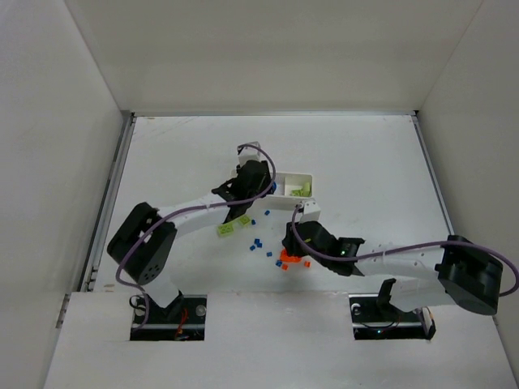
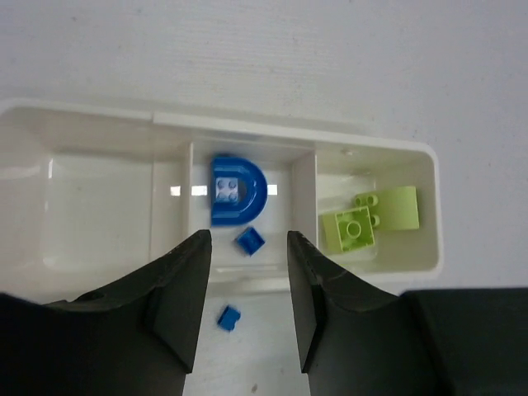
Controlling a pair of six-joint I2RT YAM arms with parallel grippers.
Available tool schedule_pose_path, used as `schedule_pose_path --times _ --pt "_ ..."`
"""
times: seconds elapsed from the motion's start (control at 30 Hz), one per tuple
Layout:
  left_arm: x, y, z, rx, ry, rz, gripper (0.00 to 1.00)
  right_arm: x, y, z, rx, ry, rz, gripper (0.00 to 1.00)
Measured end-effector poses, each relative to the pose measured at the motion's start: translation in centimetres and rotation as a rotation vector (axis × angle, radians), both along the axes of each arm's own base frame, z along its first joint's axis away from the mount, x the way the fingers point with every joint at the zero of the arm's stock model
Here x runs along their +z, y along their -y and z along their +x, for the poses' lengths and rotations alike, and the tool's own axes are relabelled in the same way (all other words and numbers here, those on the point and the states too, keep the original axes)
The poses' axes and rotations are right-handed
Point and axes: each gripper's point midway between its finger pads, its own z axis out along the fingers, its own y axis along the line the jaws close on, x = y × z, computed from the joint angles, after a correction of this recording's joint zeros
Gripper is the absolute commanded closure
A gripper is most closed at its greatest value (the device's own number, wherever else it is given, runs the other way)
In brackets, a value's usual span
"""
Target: Sort the legos into containers by color
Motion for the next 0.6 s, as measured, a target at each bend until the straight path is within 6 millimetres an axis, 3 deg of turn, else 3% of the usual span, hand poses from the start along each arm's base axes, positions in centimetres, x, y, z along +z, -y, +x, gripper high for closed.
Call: schedule_pose_path --times 0.1,0.23,0.4,0.6 --pt "1.6 -2.0 -2.9 0.003 0.036 -0.011 0.63 -0.5 -1.1 0.6 0.012 -0.004 -0.036 0.51" --pt "2.0 -3.7 -6.8 -0.014 0.057 -0.007 0.67 -1.5 -1.3 1.0 0.006 -0.015 -0.075 0.54" --pt "-1.0 -5.4 -12.5 -0.069 0.011 0.05 0.66 -3.4 -0.6 1.0 -0.01 -0.037 -0.146 0.58" --pt "-3.9 -6.7 -16.8 -0.124 -0.038 0.095 0.62 -3.8 -0.9 1.5 -0.025 -0.042 -0.169 0.72"
